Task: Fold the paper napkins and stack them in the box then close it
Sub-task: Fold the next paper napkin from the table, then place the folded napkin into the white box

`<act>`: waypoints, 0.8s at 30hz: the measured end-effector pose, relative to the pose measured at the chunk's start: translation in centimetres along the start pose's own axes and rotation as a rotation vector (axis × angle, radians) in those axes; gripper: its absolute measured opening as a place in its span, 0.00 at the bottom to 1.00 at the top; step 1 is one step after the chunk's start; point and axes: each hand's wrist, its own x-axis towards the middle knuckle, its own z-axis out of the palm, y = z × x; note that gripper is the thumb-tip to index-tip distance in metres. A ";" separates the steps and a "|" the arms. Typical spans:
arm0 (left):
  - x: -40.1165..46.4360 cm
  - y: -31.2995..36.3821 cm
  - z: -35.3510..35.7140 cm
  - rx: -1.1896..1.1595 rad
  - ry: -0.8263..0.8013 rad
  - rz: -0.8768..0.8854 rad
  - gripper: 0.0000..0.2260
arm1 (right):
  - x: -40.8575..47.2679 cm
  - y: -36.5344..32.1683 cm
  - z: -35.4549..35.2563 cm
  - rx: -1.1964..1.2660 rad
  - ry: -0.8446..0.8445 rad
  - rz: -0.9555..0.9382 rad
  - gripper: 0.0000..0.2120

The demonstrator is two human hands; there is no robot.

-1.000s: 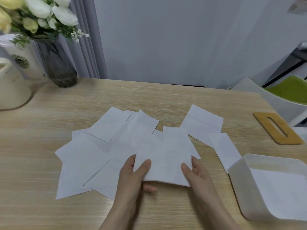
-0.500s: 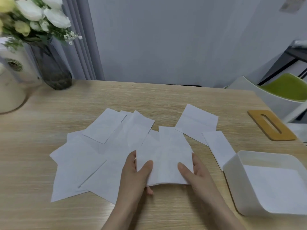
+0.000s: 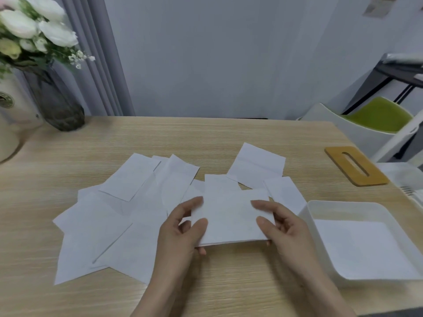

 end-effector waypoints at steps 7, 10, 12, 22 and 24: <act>-0.4 1.3 3.6 0.041 -0.044 0.036 0.16 | -1.0 -1.5 -3.8 -0.110 0.189 -0.106 0.13; -1.2 1.5 6.2 0.056 -0.088 0.048 0.17 | -1.8 -2.2 -6.3 -0.222 0.288 -0.129 0.12; -1.8 1.2 8.2 0.089 -0.133 0.057 0.16 | -2.2 -2.4 -8.1 -0.289 0.350 -0.127 0.11; -5.0 -1.2 16.1 0.338 -0.298 0.176 0.16 | -4.4 -1.2 -15.9 -0.434 0.551 -0.067 0.11; -5.4 -1.8 16.8 0.431 -0.293 0.246 0.16 | -4.7 -1.0 -16.6 -0.472 0.562 -0.079 0.13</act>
